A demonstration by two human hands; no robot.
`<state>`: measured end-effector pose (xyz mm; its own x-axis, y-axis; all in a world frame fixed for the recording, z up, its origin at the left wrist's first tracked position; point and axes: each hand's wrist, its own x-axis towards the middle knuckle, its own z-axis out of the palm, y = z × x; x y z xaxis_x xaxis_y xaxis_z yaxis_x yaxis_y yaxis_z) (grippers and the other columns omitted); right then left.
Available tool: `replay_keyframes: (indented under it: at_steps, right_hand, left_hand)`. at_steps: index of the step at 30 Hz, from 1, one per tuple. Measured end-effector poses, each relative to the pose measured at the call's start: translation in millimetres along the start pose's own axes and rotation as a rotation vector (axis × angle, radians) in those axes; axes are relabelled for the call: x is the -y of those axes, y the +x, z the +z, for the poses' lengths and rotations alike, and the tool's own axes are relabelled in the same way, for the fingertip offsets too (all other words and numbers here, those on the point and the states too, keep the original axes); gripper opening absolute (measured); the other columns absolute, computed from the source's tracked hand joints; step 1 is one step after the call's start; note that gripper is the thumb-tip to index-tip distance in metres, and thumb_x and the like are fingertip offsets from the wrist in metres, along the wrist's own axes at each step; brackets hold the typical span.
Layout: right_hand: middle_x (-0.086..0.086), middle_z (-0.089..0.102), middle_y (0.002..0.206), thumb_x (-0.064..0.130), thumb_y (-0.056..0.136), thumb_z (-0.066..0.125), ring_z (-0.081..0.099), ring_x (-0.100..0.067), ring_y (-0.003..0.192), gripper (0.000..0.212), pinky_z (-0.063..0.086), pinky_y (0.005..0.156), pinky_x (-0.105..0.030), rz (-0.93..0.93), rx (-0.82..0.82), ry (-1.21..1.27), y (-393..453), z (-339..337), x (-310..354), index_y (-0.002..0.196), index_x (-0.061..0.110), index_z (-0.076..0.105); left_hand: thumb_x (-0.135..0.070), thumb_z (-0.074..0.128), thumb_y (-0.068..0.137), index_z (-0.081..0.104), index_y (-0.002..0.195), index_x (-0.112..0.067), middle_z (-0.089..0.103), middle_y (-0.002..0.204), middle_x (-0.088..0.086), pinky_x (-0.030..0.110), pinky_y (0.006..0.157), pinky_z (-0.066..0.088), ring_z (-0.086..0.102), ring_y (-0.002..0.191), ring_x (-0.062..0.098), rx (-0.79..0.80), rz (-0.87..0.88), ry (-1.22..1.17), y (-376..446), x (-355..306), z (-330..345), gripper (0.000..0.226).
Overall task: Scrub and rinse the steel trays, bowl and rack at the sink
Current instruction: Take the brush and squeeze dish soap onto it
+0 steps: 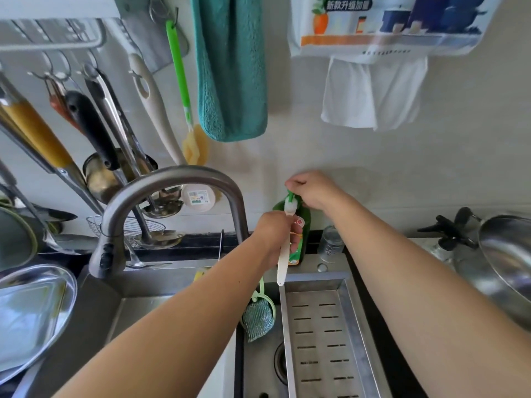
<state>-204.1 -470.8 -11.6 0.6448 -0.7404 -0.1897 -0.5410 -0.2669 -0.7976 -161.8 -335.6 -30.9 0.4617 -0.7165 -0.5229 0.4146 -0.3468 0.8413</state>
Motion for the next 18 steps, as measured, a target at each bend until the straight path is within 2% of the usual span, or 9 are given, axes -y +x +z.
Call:
replay_keyframes:
  at_steps: [5,9,18]
  right_hand:
    - [-0.011,0.068,0.13,0.022,0.103,0.06,0.061,-0.025,0.12,0.03,0.044,0.105,-0.032,-0.006,0.003,-0.022,1.9,0.4,-2.8,0.128,0.008,0.069]
    - [-0.008,0.068,0.13,0.022,0.103,0.06,0.061,-0.023,0.121,0.029,0.042,0.101,-0.027,-0.007,-0.003,-0.032,3.1,0.4,-3.9,0.128,0.01,0.069]
    - [-0.008,0.068,0.13,0.021,0.103,0.06,0.061,-0.024,0.122,0.028,0.043,0.105,-0.029,-0.001,-0.04,0.024,7.2,5.4,-7.8,0.127,0.011,0.07]
  left_hand:
    - [-0.01,0.038,0.11,0.063,0.095,-0.007,0.058,0.069,0.005,0.029,0.054,0.039,0.046,0.056,0.016,-0.003,-0.012,-0.004,-0.9,4.3,-1.5,0.029]
    - [-0.009,0.038,0.11,0.062,0.099,-0.007,0.058,0.071,0.007,0.031,0.055,0.04,0.047,0.056,0.017,0.003,0.0,0.0,-0.5,4.8,-2.2,0.027]
    - [-0.01,0.039,0.11,0.06,0.109,-0.006,0.057,0.07,0.006,0.028,0.052,0.036,0.043,0.056,0.016,0.012,0.024,0.019,4.1,8.8,-12.1,0.021]
